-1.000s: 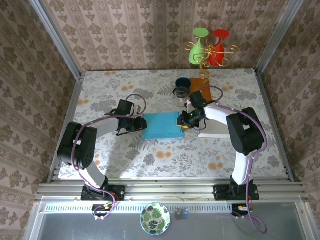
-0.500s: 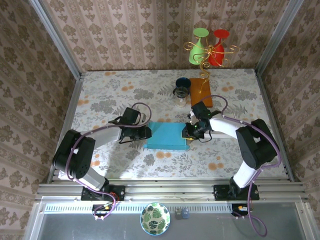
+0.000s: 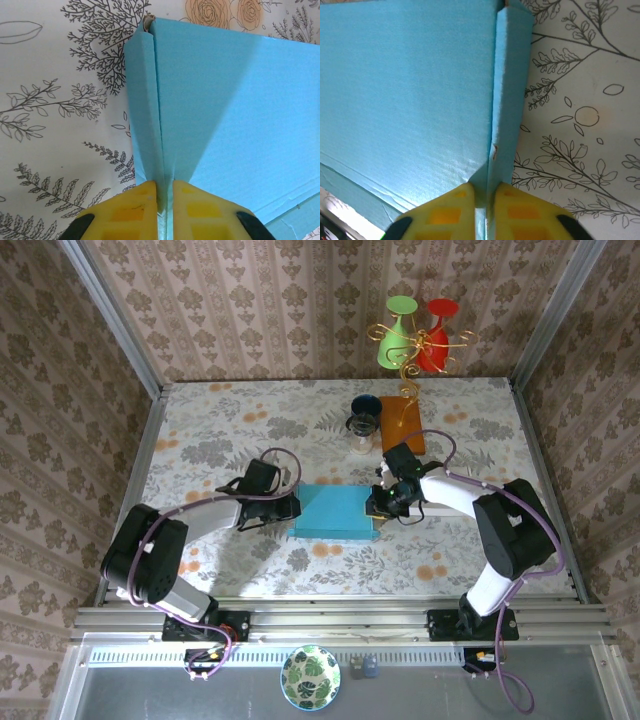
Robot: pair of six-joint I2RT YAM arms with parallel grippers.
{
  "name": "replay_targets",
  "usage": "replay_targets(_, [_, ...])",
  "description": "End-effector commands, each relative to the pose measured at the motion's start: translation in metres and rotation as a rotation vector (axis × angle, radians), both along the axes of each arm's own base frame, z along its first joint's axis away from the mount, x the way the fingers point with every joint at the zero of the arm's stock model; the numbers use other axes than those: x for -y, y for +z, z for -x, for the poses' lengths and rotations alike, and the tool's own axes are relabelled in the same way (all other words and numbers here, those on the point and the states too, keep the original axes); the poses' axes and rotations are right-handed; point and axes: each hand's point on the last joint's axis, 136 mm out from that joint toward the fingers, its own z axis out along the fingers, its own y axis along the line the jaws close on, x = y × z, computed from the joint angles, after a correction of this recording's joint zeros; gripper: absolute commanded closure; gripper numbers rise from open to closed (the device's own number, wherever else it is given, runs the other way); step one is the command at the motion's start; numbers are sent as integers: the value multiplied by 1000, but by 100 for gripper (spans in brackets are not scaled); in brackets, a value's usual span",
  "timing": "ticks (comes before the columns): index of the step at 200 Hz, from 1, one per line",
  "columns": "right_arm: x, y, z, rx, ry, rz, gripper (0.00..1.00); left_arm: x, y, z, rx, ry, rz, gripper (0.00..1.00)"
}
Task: Fold the paper box
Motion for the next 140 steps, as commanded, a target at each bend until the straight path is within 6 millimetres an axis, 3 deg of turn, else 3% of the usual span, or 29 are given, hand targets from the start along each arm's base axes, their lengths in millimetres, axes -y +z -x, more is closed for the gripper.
replay_targets(1, [8,3,6,-5,-5,6,72,3,-17,26,-79,-48,-16,89])
replay_targets(35, [9,16,-1,28,-21,-37,48,-1,-19,24,-67,-39,-29,90])
replay_targets(68, [15,7,-3,-2,-40,-21,43,-8,-23,23,-71,-9,-33,92])
replay_targets(140, [-2,9,2,-27,-19,-133,34,-28,-36,23,-100,86,14,94])
